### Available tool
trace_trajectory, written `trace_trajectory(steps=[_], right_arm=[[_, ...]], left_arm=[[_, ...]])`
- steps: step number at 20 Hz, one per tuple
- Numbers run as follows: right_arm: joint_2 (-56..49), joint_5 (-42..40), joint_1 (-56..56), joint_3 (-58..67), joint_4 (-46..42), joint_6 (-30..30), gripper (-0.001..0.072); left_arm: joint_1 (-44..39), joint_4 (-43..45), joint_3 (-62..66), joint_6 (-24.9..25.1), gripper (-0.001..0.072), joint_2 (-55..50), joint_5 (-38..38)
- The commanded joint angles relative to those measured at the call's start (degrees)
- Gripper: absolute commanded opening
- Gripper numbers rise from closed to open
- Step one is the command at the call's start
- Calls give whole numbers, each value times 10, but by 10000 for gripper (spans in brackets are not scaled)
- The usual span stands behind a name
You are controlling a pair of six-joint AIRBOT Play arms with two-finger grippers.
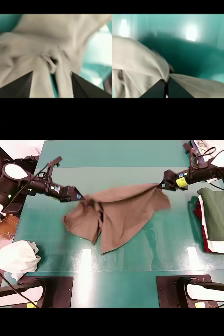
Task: Fold the shirts.
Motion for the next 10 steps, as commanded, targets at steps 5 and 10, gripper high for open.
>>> trace_trajectory(steps=[5,10], right_arm=[[-10,-21,-113,0,59,-4,575],[32,46,-122,0,68,-62,432]], left_arm=[[52,65,108,2,551,-12,-73],[103,58,-41,-12,551,-11,-79]])
